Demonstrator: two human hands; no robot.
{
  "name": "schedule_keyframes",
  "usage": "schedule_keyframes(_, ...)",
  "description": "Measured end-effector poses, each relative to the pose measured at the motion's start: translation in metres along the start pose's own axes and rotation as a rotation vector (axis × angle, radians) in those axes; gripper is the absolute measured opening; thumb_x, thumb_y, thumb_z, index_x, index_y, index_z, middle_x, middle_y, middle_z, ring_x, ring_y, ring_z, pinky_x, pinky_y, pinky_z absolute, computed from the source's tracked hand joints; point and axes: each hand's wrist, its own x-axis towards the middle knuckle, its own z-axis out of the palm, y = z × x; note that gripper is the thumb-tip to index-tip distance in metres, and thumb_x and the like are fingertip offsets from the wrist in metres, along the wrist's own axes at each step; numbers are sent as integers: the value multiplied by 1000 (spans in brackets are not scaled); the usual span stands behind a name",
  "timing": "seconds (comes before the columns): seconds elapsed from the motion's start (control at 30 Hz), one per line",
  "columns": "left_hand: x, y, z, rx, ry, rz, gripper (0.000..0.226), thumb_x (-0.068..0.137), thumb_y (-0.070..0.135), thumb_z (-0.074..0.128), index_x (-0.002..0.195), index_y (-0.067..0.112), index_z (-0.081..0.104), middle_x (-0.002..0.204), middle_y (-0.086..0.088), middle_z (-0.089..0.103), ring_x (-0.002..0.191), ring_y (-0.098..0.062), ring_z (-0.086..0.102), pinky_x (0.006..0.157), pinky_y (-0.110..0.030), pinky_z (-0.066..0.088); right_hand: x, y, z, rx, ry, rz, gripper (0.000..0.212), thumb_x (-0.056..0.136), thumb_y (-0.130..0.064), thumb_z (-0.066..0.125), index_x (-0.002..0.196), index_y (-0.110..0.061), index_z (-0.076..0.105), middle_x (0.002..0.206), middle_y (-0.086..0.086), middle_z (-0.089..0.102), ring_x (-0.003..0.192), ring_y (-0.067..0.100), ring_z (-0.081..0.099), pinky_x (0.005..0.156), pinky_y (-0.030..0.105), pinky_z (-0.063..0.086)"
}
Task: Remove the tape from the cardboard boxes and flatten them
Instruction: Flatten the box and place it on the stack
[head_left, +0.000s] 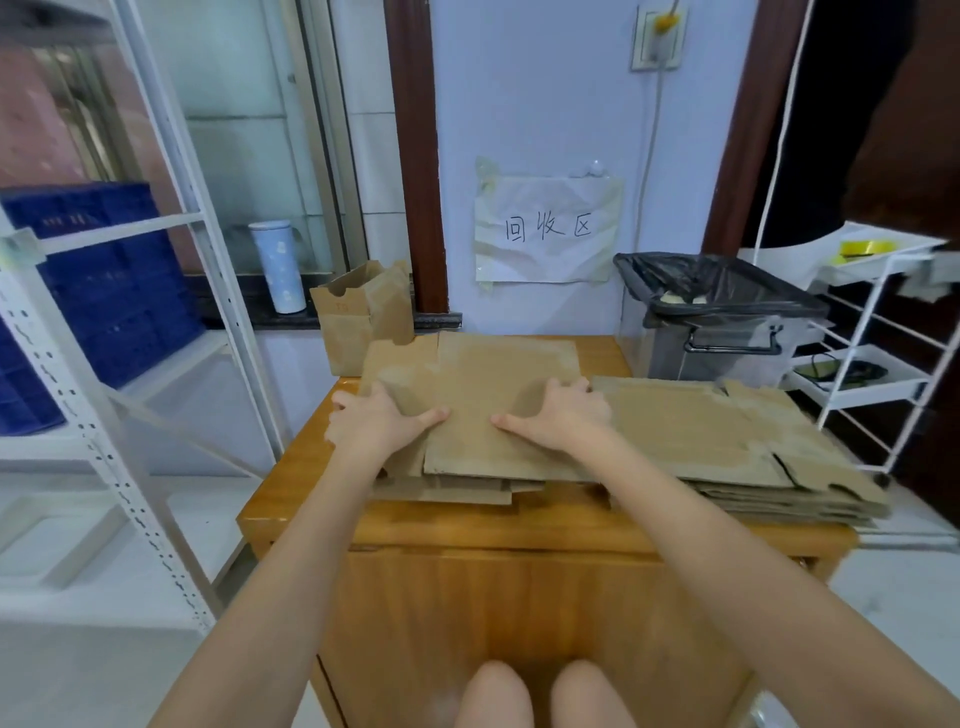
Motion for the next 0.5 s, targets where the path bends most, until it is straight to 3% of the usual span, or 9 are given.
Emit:
schedule_keyframes(0.2,-12,60,-2,42,69,151,103,65,93,36,144,29,26,141,-17,22,115,-43,47,91,-46,48,-2,42,-39,0,89,62,107,66,-90,44,142,-15,35,144,18,34,127,40,38,98,43,39)
schedule_keyframes(0.5,-44,159,42,129,-55,284,102,70,92,25,146,25,29,140,-16,29,117,-41,47,92,-45,47,-5,142,-68,-104,74,238,100,69,-87,46,135,-11,47,141,18,38,125,39,40,96,44,35)
